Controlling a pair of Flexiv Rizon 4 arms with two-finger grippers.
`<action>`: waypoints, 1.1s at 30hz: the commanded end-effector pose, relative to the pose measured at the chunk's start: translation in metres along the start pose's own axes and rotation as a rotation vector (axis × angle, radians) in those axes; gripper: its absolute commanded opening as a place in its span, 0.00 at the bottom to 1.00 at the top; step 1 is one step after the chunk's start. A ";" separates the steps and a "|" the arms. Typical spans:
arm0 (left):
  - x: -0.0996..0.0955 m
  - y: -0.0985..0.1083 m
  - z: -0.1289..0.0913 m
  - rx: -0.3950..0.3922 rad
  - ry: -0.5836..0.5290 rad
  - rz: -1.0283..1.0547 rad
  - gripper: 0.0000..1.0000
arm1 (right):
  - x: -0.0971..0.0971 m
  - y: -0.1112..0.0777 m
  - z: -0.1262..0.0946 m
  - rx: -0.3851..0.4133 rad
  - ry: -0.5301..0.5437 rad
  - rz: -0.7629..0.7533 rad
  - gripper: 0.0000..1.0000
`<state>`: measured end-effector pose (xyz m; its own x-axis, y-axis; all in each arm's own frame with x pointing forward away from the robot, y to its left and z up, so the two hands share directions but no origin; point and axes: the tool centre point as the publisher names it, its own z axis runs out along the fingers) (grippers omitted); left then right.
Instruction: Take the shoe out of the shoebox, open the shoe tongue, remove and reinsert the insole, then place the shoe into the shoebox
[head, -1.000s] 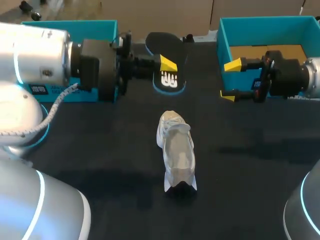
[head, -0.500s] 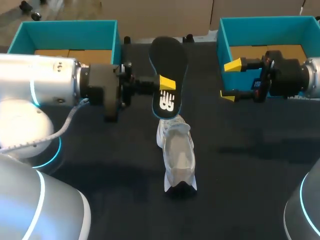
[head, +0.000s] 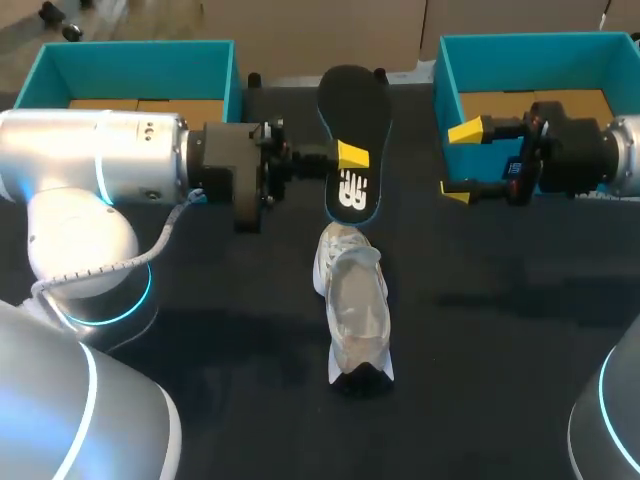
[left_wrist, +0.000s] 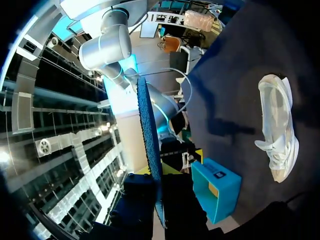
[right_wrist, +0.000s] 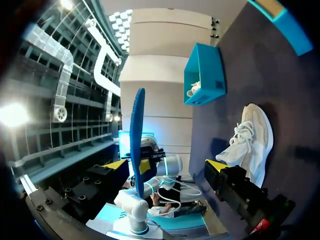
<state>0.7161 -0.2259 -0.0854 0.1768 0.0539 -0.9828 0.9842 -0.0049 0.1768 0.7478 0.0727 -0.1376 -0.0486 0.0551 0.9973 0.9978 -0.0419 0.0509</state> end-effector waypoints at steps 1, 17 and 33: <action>0.004 -0.001 0.008 0.003 0.007 0.002 0.00 | 0.000 0.000 0.002 -0.002 -0.001 0.000 1.00; 0.026 0.007 0.033 0.000 0.034 -0.001 0.00 | 0.005 0.004 0.020 0.008 -0.036 -0.008 1.00; 0.033 0.006 0.036 -0.013 0.048 -0.035 0.00 | 0.002 0.002 0.028 -0.003 -0.064 0.003 1.00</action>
<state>0.7289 -0.2589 -0.1159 0.1411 0.1049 -0.9844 0.9897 0.0088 0.1428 0.7511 0.0998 -0.1383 -0.0417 0.1139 0.9926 0.9980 -0.0433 0.0468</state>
